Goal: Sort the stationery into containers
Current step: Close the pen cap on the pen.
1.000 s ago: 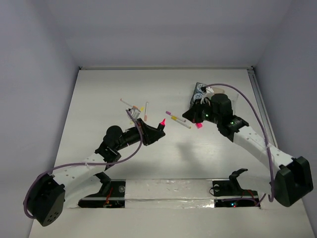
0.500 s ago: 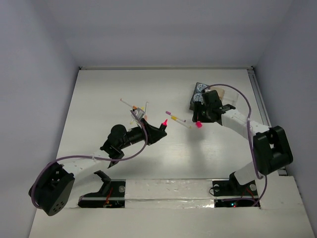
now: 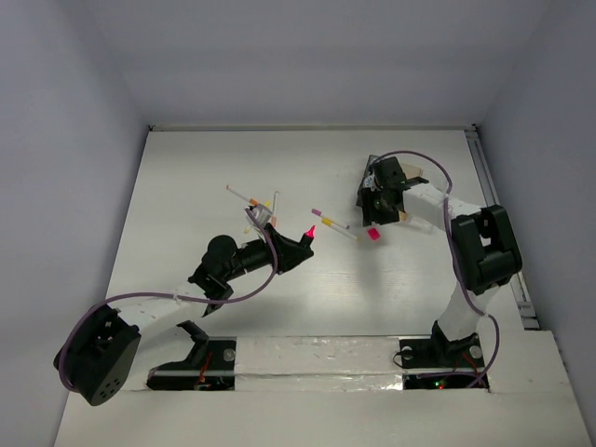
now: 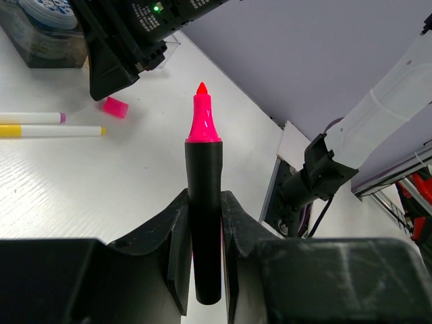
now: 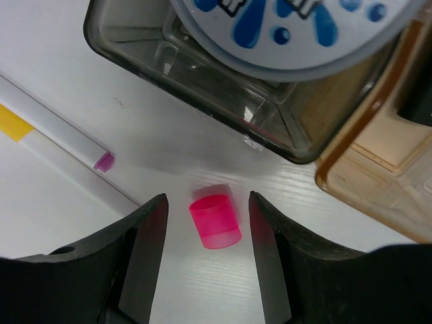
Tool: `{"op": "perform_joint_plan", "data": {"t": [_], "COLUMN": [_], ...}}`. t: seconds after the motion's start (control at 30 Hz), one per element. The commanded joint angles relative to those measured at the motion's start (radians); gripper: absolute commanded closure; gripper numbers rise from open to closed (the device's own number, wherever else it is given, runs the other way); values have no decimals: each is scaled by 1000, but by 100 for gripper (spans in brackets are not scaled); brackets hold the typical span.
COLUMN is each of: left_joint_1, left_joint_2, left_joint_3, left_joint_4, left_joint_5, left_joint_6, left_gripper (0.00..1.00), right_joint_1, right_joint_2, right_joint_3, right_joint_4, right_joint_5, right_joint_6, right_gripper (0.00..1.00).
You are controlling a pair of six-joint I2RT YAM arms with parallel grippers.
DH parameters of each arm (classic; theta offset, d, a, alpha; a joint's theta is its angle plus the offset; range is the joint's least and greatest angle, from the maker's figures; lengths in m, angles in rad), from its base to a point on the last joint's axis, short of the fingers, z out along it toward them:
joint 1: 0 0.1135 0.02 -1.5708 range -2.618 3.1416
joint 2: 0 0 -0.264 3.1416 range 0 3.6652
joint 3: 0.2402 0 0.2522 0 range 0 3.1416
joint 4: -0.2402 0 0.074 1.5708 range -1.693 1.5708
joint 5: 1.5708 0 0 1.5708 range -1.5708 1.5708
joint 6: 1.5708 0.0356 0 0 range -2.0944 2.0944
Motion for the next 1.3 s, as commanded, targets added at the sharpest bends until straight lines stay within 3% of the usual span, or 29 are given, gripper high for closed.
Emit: {"op": "perform_joint_plan", "data": {"t": [0.0, 0.37, 0.57, 0.8, 0.97, 1.27], "left_joint_1": [0, 0, 0, 0, 0, 0], "left_joint_2": [-3, 0, -9, -8, -8, 64], "left_joint_3": [-3, 1, 1, 2, 2, 2], "left_joint_4": [73, 66, 52, 52, 50, 98], "left_joint_5": [27, 25, 19, 19, 18, -2], "left_joint_6": [13, 19, 27, 25, 25, -13], "left_gripper": [100, 100, 100, 100, 100, 100], "right_joint_1": [-6, -6, -6, -6, -6, -6], "right_joint_2": [30, 87, 104, 89, 61, -218], "right_joint_3": [59, 67, 67, 49, 30, -86], "right_joint_4": [-60, -94, -106, -116, -93, 131], "right_joint_5": [-58, -76, -67, -76, -78, -125], "right_joint_6": [-61, -82, -81, -76, -58, 118], "right_gripper": [43, 43, 60, 62, 88, 95]}}
